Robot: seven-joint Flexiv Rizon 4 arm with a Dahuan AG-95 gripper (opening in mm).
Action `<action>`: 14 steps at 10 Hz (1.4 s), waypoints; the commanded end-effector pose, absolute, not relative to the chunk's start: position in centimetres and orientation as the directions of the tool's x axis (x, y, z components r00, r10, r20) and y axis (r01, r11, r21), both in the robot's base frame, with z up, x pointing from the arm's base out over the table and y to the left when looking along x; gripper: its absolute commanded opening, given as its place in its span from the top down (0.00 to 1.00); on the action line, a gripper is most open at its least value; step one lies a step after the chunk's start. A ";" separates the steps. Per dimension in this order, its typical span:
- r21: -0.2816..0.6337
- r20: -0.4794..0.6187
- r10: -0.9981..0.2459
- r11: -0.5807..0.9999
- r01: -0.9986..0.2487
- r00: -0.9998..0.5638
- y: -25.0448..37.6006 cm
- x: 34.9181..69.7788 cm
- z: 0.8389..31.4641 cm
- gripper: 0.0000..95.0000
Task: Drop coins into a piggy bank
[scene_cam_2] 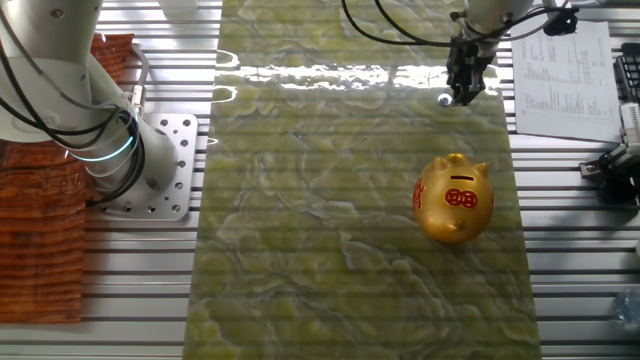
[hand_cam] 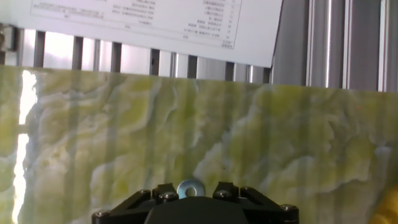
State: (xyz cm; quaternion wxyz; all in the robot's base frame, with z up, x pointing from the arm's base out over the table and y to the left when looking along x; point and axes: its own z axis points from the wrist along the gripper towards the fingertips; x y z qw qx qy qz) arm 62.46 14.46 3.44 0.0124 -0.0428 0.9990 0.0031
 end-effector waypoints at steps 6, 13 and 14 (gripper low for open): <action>-0.001 -0.030 -0.084 0.996 -0.084 -0.996 14.4 62.5 2.5 0.60; -0.001 -0.024 -0.062 0.998 -0.062 -0.998 14.8 62.0 2.0 0.60; -0.001 -0.023 -0.061 0.998 -0.061 -0.998 14.8 62.0 1.9 0.60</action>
